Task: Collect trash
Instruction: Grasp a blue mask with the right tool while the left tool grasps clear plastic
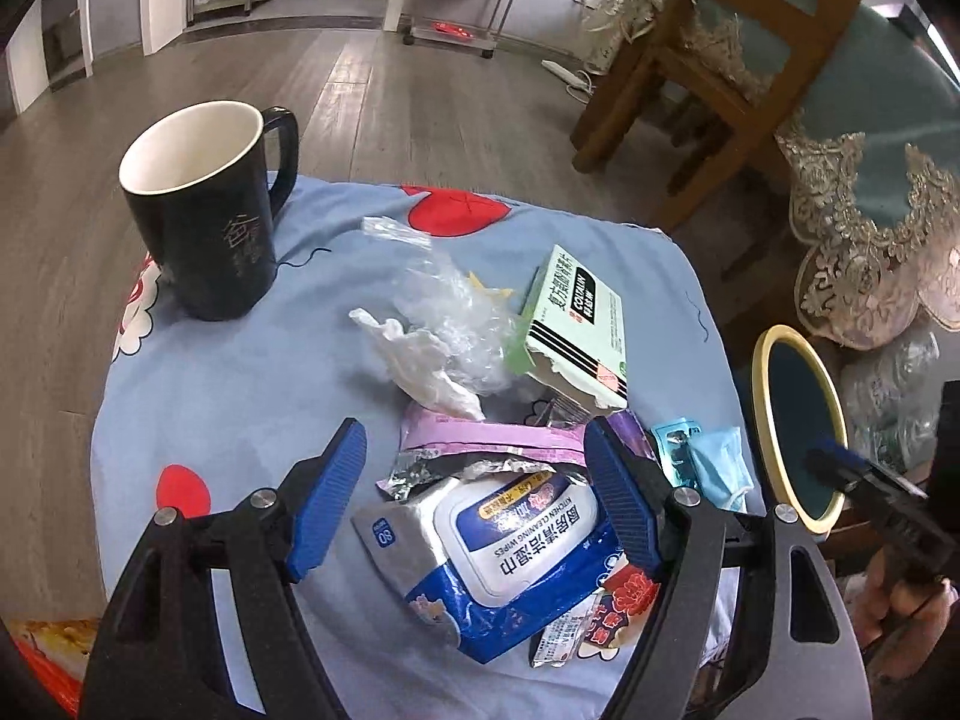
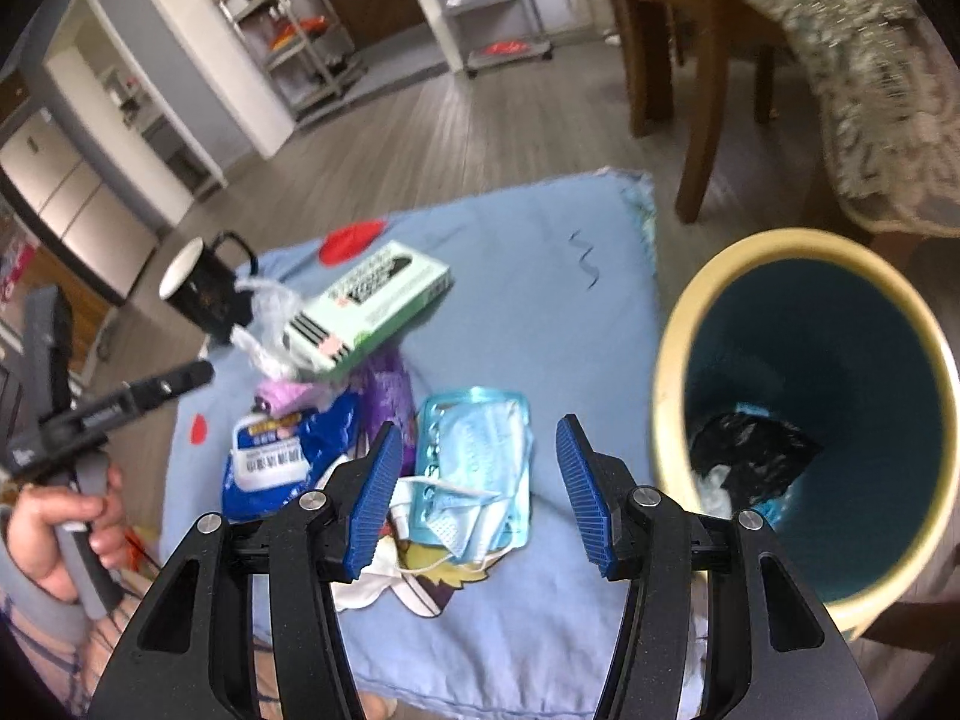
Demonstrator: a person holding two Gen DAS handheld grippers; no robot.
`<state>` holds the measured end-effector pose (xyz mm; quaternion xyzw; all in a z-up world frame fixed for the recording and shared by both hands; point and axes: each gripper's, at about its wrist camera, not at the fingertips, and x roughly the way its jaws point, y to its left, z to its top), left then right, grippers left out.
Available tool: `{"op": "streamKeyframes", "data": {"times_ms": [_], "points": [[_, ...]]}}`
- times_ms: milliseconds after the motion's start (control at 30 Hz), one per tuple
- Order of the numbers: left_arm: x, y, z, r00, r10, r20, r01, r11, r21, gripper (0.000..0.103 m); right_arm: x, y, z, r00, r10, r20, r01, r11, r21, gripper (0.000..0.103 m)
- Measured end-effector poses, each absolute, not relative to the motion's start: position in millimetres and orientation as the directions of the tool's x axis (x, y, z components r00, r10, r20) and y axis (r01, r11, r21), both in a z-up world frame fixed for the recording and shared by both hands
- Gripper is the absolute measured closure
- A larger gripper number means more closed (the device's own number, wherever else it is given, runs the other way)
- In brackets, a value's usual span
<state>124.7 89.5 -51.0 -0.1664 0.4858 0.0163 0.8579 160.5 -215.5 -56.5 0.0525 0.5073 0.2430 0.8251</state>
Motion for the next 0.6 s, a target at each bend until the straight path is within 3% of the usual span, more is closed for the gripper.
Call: {"op": "streamKeyframes", "data": {"times_ms": [167,333,467,600], "points": [[122,94,-49,0.532,-0.150,-0.833,-0.188,0.938,-0.290,0.033,167,-203,-79,0.310,0.455,-0.835,-0.343,0.872,0.348,0.050],[114,71,-41,0.530,-0.211,-0.821,-0.083,0.951,-0.298,0.035,167,-194,-95,0.257,0.439,-0.861,-0.358,0.871,0.337,0.069],[112,63,-38,0.528,-0.221,-0.820,-0.057,0.954,-0.294,0.035,162,-189,-98,0.236,0.437,-0.868,-0.393,0.860,0.326,0.095],[111,66,-41,0.523,-0.203,-0.828,-0.074,0.957,-0.281,0.035,158,-191,-91,0.255,0.453,-0.854,-0.413,0.849,0.328,0.098]]}}
